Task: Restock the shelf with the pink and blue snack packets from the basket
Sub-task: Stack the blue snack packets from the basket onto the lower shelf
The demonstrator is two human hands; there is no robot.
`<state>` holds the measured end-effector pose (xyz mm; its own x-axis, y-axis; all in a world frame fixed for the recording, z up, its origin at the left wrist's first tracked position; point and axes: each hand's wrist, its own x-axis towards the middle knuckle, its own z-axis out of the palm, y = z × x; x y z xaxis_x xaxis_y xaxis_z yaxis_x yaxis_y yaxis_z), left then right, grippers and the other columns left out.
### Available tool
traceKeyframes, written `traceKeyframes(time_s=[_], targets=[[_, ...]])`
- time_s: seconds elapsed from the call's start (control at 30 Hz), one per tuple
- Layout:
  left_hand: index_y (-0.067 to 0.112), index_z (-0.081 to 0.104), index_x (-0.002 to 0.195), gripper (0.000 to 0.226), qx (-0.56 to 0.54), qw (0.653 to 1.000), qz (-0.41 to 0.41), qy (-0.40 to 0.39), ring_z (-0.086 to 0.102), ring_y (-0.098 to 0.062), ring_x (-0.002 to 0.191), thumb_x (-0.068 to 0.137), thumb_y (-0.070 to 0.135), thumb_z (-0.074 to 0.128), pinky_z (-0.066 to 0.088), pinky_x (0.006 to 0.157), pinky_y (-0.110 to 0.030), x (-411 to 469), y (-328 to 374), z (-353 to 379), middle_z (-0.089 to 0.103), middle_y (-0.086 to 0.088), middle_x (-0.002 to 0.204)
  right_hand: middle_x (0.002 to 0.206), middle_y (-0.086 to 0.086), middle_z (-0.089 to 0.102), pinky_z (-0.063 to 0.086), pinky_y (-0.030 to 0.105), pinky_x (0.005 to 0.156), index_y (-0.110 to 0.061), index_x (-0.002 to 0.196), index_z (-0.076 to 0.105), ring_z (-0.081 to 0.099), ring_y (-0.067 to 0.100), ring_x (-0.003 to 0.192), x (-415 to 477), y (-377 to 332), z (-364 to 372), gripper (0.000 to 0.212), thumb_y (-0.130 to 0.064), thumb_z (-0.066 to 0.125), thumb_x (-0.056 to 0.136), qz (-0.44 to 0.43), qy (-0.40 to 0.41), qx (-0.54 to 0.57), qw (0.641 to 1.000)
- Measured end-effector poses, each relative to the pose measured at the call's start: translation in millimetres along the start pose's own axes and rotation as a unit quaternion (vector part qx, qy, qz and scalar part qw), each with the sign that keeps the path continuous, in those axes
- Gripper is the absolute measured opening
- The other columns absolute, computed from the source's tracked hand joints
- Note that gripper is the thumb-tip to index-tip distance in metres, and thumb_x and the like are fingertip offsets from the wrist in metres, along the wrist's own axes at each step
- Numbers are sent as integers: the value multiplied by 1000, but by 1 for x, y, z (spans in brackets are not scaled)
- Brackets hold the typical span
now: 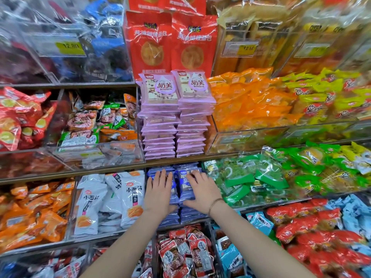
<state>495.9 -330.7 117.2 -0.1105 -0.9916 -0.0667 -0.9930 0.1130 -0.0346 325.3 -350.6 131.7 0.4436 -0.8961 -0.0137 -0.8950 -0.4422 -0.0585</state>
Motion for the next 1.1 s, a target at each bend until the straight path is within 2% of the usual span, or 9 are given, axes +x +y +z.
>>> traceKeyframes(time_s=[0.3,0.5,0.6,0.67,0.73,0.8,0.93,1.03,1.1], targets=[[12,-8,151,115,-3,1000,-2,-7,-3,-29,147,76,64,63,1,118,-46,-1,1,-5,-4,-11,160,157,6,9,14,41,115,-12,149,2,13,25,142,9,-11,9,85,-36,57,89,-65,-15,-81,994],[14,-15,150,131,-72,997,38,-3,-13,-26,147,62,85,52,-7,118,-43,-13,-7,-22,-22,-5,157,158,0,0,5,36,118,-17,150,-3,5,19,145,0,-4,-12,114,-55,70,71,-70,-82,7,994],[14,28,148,112,-201,974,58,90,26,-21,142,63,81,56,19,115,-31,-26,-20,-58,25,0,155,158,-2,2,6,27,116,-21,151,3,5,14,144,-3,1,-49,110,-58,69,71,-76,-79,96,989],[17,59,111,66,-262,940,61,211,56,-18,105,67,65,69,42,85,-22,-32,-33,-91,58,5,111,155,-4,20,16,22,114,-23,149,18,18,10,141,-3,6,-87,90,-55,63,78,-93,-13,122,988],[20,54,87,44,-269,904,62,325,52,-14,79,69,53,75,38,64,-20,-32,-45,-130,50,8,84,144,-3,39,28,24,109,-23,142,34,34,11,133,1,7,-135,72,-51,61,82,-105,84,106,985],[17,52,86,43,-244,880,71,401,43,-11,74,67,46,79,34,63,-20,-26,-49,-170,42,10,78,129,1,53,40,30,101,-17,131,49,47,17,121,10,6,-181,62,-44,68,78,-126,209,80,967],[10,60,108,66,-135,874,115,452,56,-23,97,63,56,77,45,83,-34,7,-37,-235,61,-4,103,142,6,40,35,41,107,-16,139,39,37,23,131,47,6,-242,87,-50,75,68,-117,282,-27,952],[8,34,142,105,-20,945,88,314,30,-27,138,65,70,66,24,113,-41,48,-28,-261,35,-12,149,155,5,16,20,41,116,-19,149,13,18,22,142,82,10,-259,110,-60,72,64,-86,197,-105,971],[6,13,150,122,54,971,57,227,14,-28,145,63,76,62,12,117,-45,70,-28,-262,16,-12,158,158,2,7,15,44,117,-21,150,3,11,22,144,100,16,-261,119,-61,73,62,-69,131,-152,977]])
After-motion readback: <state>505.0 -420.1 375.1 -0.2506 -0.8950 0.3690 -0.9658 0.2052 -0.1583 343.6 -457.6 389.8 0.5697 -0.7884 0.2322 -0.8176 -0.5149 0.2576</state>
